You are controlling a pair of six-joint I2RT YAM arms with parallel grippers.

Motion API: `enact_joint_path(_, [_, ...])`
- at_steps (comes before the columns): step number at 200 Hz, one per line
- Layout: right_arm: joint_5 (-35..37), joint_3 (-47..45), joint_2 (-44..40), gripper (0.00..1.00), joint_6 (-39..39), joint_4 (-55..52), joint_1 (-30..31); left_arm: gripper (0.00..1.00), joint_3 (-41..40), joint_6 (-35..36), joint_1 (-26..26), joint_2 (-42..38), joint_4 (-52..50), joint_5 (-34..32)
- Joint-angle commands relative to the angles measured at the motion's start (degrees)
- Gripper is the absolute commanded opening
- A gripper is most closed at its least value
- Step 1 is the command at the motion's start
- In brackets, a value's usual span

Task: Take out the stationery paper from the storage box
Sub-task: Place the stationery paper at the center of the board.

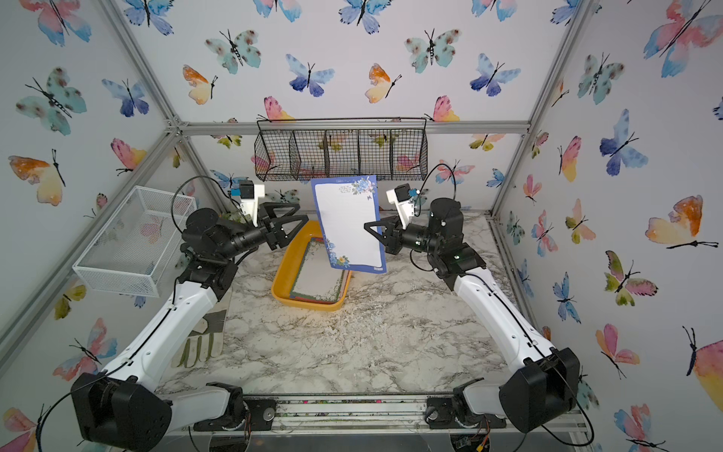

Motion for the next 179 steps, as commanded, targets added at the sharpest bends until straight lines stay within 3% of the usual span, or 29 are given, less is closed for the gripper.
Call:
enact_joint_path(1, [4.7,0.0,2.4,0.01,-3.3,-11.9,-2.4,0.70,0.5,4.5,0.8,-0.2,-6.9,-9.0])
enact_joint_path(61, [3.6,2.1,14.3,0.01,-4.1,-23.5,-10.1,0.70,1.3,4.4,2.6,1.6,-11.2,-13.3])
enact_joint_path(113, [3.3,1.0,23.2,0.01,-4.7,-26.1,-15.8,0.70,2.2,4.7,3.2,2.2,-14.3,-16.5])
enact_joint_path(179, [12.0,0.9,30.9,0.03,-5.7,-28.0,-18.3,0.69,2.9,3.5,3.4,3.5,-15.9,-17.1])
